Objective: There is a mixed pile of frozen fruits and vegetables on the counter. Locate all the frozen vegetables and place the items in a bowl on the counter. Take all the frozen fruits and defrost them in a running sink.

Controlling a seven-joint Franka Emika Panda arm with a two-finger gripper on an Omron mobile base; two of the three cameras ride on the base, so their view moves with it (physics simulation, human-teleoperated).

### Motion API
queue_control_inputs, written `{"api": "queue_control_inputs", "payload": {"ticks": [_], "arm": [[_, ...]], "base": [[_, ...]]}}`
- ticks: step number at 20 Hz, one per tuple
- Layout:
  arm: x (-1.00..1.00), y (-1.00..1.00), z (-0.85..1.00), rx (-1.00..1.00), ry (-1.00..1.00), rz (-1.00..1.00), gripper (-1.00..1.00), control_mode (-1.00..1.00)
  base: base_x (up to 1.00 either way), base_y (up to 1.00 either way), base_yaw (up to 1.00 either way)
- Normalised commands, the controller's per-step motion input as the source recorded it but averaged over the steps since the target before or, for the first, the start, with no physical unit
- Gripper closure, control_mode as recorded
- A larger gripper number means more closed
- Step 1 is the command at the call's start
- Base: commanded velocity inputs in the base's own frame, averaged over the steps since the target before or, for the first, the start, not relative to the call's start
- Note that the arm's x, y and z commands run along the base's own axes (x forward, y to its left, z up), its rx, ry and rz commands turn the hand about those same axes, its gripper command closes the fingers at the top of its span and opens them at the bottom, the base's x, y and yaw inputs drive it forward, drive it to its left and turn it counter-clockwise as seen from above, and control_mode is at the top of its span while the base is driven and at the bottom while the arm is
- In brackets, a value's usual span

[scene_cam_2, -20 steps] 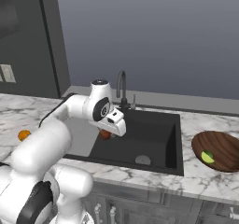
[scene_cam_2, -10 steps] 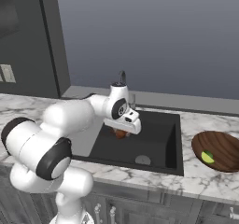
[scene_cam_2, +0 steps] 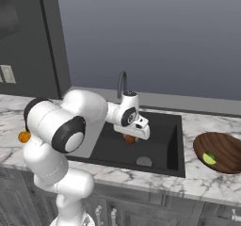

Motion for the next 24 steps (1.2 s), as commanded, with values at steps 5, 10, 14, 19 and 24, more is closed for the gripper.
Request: {"api": "queue_control_inputs", "payload": {"ticks": [5,10,14,19,24], "arm": [[0.06,-0.04,-0.6,0.0,-0.17,0.05,1.0,-1.0],[0.32,-0.01,-0.49,-0.01,-0.13,0.14,1.0,-1.0],[0.54,0.0,-0.19,0.0,-0.03,0.15,1.0,-1.0],[0.41,0.0,-0.08,-0.01,0.09,0.1,1.0,-1.0],[0.29,0.0,-0.29,-0.01,0.06,0.07,1.0,-1.0]], "base": [[0.0,0.0,0.0],[0.0,0.0,0.0],[0.0,0.0,0.0],[0.0,0.0,0.0],[0.0,0.0,0.0]]}}
